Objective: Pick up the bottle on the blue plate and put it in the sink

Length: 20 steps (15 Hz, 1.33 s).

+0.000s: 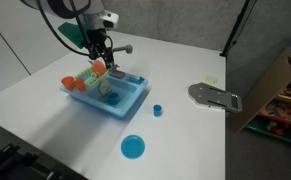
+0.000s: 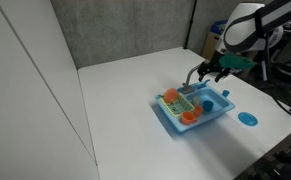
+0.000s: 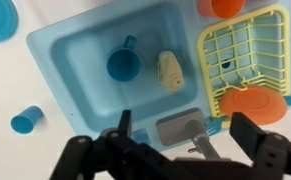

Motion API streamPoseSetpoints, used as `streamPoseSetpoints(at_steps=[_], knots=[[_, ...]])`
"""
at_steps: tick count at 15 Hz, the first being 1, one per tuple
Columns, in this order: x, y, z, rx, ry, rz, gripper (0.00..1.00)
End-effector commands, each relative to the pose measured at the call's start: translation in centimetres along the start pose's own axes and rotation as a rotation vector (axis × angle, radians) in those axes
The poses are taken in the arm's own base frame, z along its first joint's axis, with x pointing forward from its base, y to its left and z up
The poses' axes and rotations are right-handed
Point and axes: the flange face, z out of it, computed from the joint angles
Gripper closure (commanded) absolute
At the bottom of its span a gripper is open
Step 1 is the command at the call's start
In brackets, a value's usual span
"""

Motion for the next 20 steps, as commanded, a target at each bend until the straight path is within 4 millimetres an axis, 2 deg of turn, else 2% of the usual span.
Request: streamPoseSetpoints(at_steps=[1,5,10,20], knots=[[-1.6,0.9,-2.9,-0.045,-0.015,-0.041,0.00],[-2.3,1.1,-5.3,-0.087,-0.025,-0.081,0.00],[-3.3,1.0,-9.7,-0.131,-0.061,-0.116,0.00],[-6.0,0.5,-21.1,-0.170,-0.103,-0.183,0.00]])
